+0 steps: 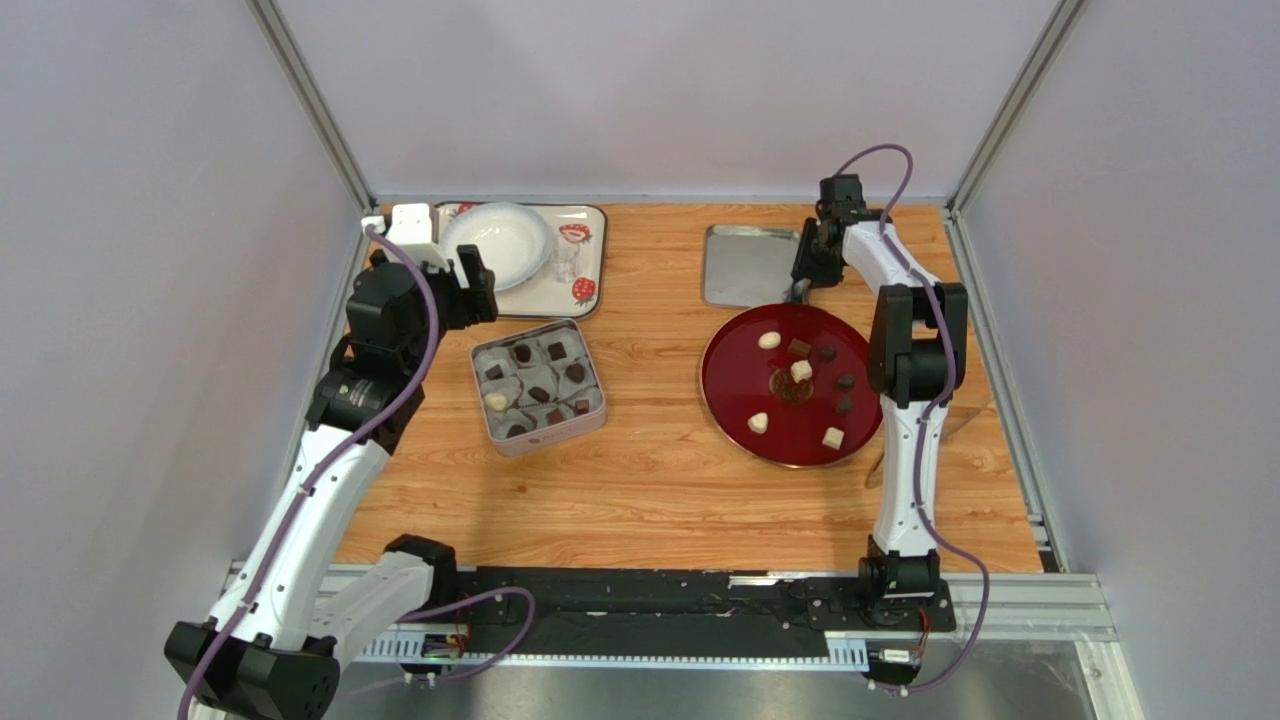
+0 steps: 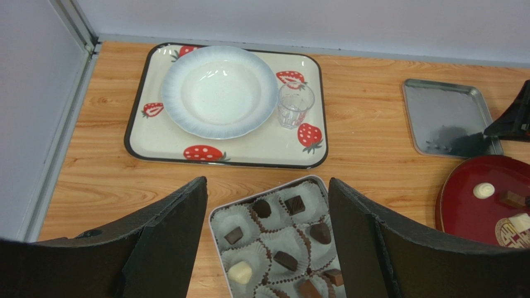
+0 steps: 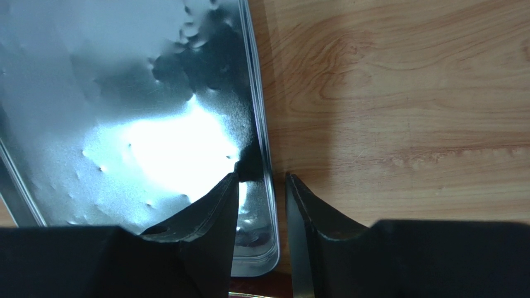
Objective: Pack the chocolate
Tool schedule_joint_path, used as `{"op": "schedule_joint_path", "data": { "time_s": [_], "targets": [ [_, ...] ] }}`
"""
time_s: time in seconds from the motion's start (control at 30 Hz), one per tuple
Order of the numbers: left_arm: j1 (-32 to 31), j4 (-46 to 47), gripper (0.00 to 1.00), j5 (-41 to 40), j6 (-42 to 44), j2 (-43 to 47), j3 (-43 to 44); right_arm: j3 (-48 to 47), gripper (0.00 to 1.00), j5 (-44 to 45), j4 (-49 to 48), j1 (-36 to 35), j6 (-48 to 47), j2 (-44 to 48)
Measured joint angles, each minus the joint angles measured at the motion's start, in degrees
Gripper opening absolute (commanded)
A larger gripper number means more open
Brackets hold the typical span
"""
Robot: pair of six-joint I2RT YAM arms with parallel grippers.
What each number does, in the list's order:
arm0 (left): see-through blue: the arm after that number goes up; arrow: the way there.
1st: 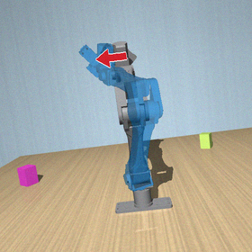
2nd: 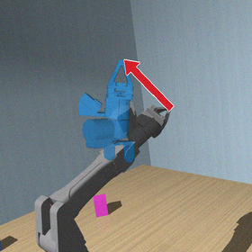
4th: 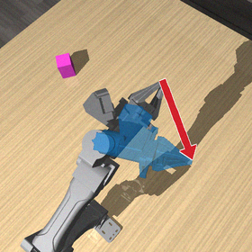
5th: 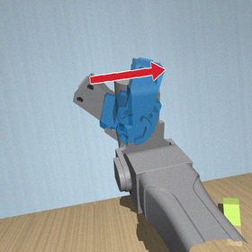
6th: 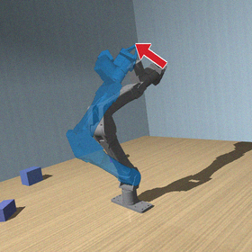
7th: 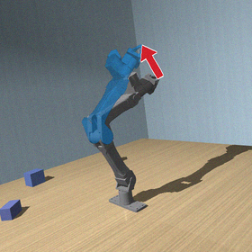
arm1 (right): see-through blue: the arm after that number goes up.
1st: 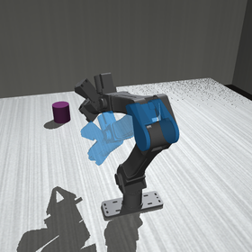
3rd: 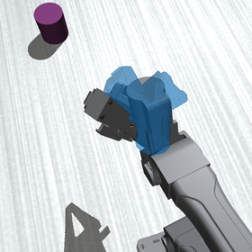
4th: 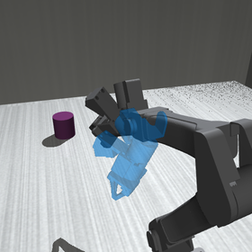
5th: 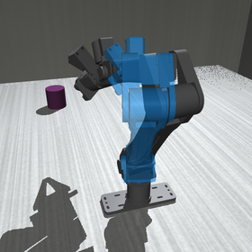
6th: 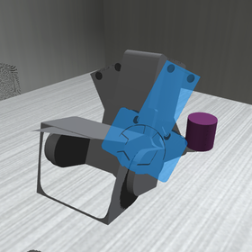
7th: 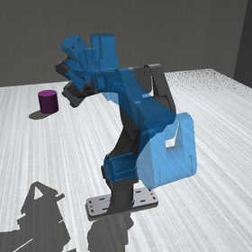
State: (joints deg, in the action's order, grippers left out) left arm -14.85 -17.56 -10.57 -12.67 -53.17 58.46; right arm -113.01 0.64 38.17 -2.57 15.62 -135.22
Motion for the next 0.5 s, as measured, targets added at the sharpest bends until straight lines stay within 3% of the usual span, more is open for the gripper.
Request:
{"op": "schedule_joint_path", "data": {
  "time_s": [0.17, 0.33, 0.5],
  "targets": [
    [0.0, -0.02, 0.82, 0.0, 0.02, -0.26, 0.0, -0.63, 0.26, -2.25, 0.59, 0.09, 0.83, -0.35],
    [0.0, -0.02, 0.84, 0.02, 0.0, -0.52, 0.0, -0.72, 0.07, -4.61, 0.59, 0.13, 1.4, -0.57],
    [0.0, -0.02, 0.86, 0.02, 0.0, -0.63, 0.0, -0.83, 0.0, -7.28, 0.42, -0.55, 2.47, -0.7]
  ]
}}
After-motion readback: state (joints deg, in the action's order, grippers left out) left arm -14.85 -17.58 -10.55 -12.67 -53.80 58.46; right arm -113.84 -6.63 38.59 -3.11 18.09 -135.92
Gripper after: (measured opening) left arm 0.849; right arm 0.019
